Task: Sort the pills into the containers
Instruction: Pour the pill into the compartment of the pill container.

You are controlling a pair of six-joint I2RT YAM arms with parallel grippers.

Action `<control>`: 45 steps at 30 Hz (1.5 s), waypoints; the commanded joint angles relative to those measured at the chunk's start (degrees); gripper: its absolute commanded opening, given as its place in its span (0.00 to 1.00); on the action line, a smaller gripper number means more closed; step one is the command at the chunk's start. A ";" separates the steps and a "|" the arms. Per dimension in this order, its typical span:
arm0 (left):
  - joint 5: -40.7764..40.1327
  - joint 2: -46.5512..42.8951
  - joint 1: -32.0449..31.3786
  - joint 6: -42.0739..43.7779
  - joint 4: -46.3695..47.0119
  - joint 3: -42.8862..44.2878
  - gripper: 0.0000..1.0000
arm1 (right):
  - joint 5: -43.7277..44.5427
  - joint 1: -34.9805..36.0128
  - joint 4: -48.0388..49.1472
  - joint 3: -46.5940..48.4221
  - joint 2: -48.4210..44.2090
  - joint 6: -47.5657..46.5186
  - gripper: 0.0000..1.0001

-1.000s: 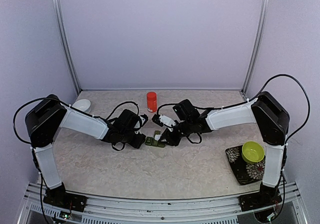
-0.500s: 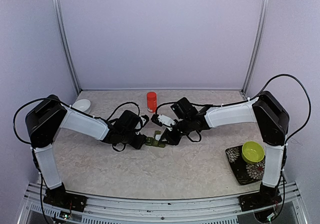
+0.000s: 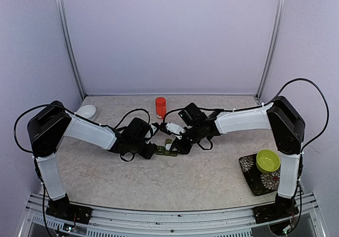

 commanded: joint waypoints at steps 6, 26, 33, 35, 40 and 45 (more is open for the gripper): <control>0.44 0.47 -0.85 -0.78 1.53 -0.97 0.60 | 2.18 1.23 -4.13 3.06 1.73 -0.84 0.00; 0.04 0.07 -0.96 -1.07 1.74 -1.43 0.60 | 3.97 1.75 -8.55 5.87 2.52 -1.57 0.00; -0.31 0.01 -0.96 -0.98 1.72 -1.57 0.59 | 4.12 1.81 -9.04 6.30 2.35 -1.86 0.00; -0.50 0.03 -0.96 -0.96 1.72 -1.59 0.60 | 4.17 1.80 -8.68 6.13 2.40 -1.90 0.00; -0.73 -0.18 -0.81 -0.88 1.72 -1.66 0.60 | 4.19 1.85 -8.25 5.96 2.22 -1.91 0.00; -0.80 -0.27 -0.53 -0.89 1.72 -1.89 0.60 | 3.88 1.85 -6.13 4.21 1.13 -1.61 0.00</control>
